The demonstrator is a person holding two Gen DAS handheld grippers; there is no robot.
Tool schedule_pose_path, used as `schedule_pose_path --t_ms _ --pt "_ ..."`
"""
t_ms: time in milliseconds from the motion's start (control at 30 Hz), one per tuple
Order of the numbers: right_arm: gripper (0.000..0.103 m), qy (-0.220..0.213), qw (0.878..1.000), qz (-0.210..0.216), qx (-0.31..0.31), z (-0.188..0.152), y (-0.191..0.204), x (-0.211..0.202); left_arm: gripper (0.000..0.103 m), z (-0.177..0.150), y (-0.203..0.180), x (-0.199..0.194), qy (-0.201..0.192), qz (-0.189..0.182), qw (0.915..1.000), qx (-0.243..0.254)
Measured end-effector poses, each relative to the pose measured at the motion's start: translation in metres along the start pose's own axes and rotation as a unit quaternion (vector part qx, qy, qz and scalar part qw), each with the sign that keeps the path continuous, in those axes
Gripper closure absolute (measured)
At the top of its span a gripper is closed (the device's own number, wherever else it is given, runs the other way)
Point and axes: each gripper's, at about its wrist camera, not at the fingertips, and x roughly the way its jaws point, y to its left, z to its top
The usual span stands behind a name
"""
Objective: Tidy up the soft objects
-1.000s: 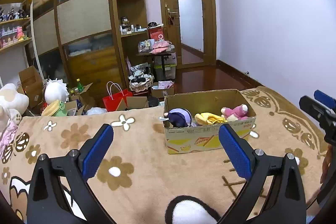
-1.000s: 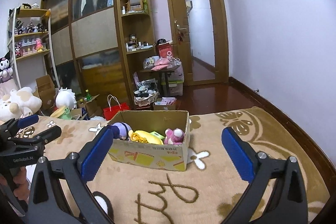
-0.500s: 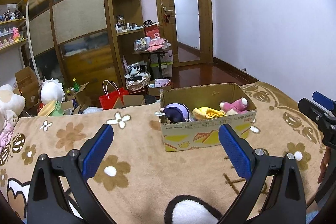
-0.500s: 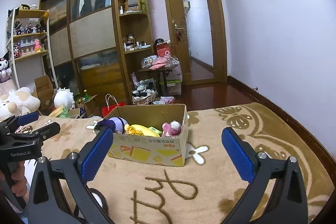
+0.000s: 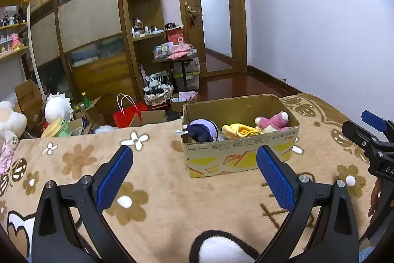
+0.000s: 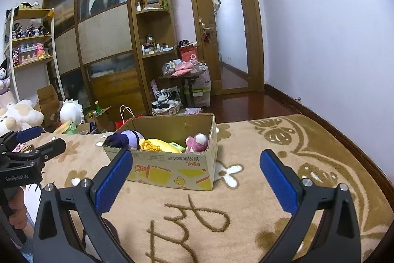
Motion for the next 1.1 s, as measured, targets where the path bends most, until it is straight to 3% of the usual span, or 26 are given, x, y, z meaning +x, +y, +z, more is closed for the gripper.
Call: schedule_pose_path --t_ms 1100 --pt "0.0 0.0 1.0 0.0 -0.004 0.0004 -0.0037 0.0016 0.003 -0.0029 -0.003 0.0076 0.017 0.003 0.9998 0.004"
